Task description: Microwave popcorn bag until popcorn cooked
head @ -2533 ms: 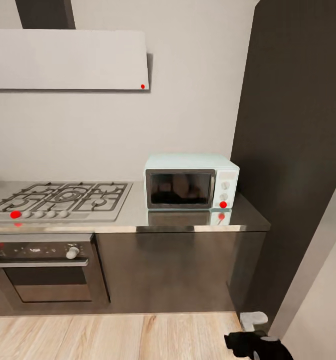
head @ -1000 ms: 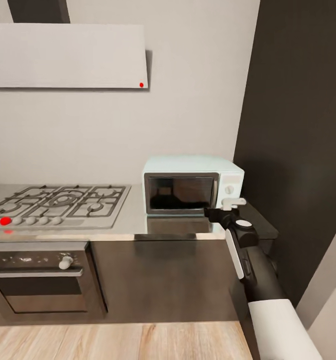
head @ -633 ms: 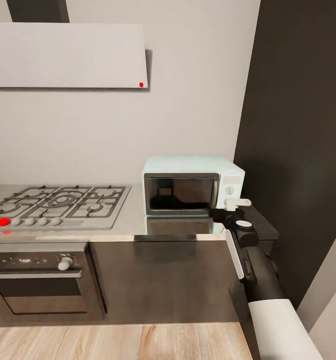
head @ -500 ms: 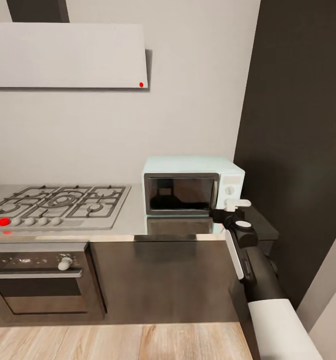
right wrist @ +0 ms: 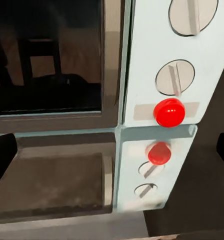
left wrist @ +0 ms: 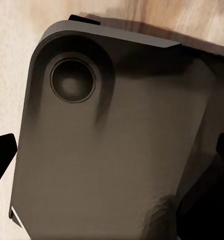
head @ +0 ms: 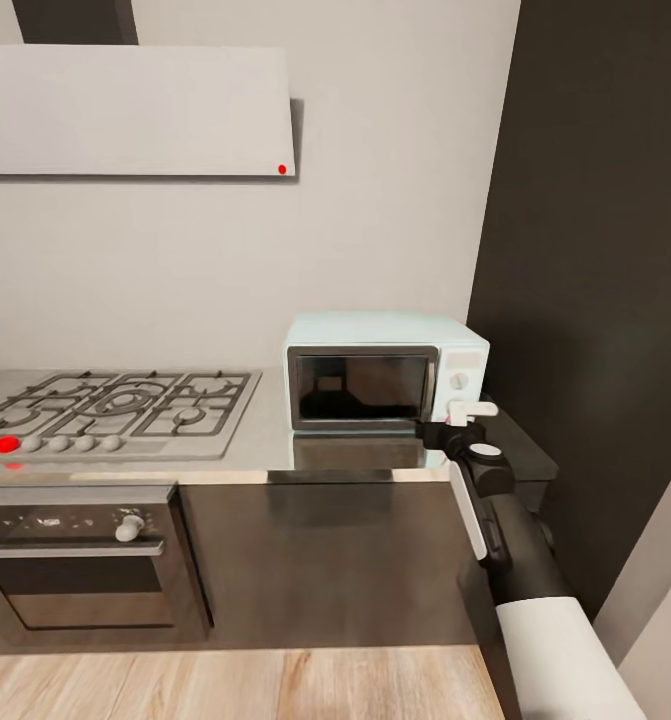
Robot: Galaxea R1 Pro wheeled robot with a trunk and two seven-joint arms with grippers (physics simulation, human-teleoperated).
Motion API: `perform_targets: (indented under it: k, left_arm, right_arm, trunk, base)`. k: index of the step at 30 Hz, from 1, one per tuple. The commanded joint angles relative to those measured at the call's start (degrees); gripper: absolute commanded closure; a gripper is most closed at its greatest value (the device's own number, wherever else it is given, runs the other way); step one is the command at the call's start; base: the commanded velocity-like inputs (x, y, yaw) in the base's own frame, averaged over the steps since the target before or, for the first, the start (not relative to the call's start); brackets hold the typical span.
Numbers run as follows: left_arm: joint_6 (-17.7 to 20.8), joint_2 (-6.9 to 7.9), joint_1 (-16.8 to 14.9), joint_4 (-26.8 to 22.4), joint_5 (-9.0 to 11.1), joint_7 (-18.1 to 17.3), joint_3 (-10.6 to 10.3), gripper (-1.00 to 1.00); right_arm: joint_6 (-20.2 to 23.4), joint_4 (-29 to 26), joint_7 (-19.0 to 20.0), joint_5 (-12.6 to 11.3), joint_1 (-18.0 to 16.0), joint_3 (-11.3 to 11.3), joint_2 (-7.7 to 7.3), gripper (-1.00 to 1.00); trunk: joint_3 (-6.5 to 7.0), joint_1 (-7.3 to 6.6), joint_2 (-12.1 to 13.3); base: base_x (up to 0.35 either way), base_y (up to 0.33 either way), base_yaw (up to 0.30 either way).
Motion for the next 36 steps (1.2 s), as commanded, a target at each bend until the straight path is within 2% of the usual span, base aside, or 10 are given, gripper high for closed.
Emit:
perform_targets:
  k: [1,17,36]
  left_arm:
    - [-0.15,0.02,-0.02,0.0,0.26,0.1,0.06,-1.0]
    - [-0.15,0.05,-0.02,0.0,0.26,0.17,0.12,-1.0]
    - [-0.15,-0.02,-0.02,0.0,0.26,0.17,0.04,-1.0]
  right_arm:
    - [0.36,-0.05,0.35,0.32,-0.04,0.08,-0.02,-1.0]
    - [-0.03,-0.05,0.74,0.45,-0.04,0.06,-0.14,-1.0]
    - [-2.73,-0.32,0.95,0.93,-0.04,0.07,-0.45,-1.0]
  trunk:
    - [-0.06,0.0,-0.03]
    - [-0.06,0.0,-0.03]
    - [-0.06,0.0,-0.03]
  base:
    - [0.045,0.0,0.0]
    - [0.159,0.0,0.0]
    - [0.051,0.0,0.0]
